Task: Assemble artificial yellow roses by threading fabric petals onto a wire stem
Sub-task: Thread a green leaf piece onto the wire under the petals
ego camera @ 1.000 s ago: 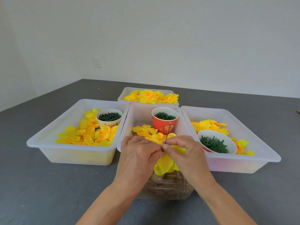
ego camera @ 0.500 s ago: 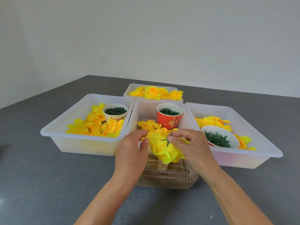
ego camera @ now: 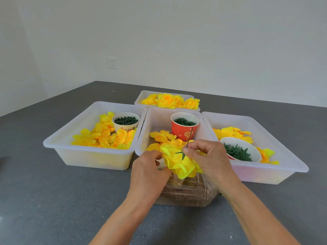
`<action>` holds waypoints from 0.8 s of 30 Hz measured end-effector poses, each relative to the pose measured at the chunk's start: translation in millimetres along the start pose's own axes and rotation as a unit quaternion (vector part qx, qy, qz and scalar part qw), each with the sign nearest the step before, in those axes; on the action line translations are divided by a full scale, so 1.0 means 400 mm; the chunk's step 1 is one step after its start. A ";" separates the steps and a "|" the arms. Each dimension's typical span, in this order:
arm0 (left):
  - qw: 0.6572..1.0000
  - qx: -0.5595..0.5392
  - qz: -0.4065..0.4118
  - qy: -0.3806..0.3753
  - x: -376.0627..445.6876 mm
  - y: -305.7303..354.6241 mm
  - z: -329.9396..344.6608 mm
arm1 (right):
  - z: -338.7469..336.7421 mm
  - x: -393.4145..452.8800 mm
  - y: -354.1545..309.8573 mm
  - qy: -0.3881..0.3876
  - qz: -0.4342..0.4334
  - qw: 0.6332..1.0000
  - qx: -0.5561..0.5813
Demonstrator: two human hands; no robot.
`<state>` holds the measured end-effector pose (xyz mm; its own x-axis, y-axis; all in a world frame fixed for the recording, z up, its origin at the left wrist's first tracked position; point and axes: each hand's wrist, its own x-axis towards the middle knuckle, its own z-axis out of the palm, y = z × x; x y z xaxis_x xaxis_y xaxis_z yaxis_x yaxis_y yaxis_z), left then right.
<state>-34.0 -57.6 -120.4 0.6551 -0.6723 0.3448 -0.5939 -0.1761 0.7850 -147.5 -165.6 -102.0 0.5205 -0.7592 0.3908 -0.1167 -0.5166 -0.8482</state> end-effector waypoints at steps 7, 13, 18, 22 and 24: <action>0.988 -0.072 0.093 0.097 -0.008 0.038 -0.017 | -0.001 0.000 -0.003 0.014 -0.023 0.999 -0.035; 0.983 0.077 0.167 0.022 0.013 0.056 0.011 | 0.001 -0.010 0.005 -0.002 -0.008 1.000 0.024; 0.972 0.111 0.205 0.020 0.030 0.049 0.015 | 0.011 -0.014 0.014 0.031 -0.021 0.999 -0.001; 0.973 0.116 0.200 -0.001 0.039 0.049 0.010 | 0.013 -0.016 0.005 0.046 -0.040 0.996 -0.063; 0.981 0.073 0.181 0.006 0.031 0.040 0.007 | 0.009 -0.016 -0.004 0.032 -0.023 0.999 -0.018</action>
<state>-36.7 -70.7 -105.2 0.3944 -0.7009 0.5942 -0.8484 -0.0293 0.5285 -147.5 -158.5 -104.5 0.4705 -0.7578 0.4519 -0.1255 -0.5645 -0.8159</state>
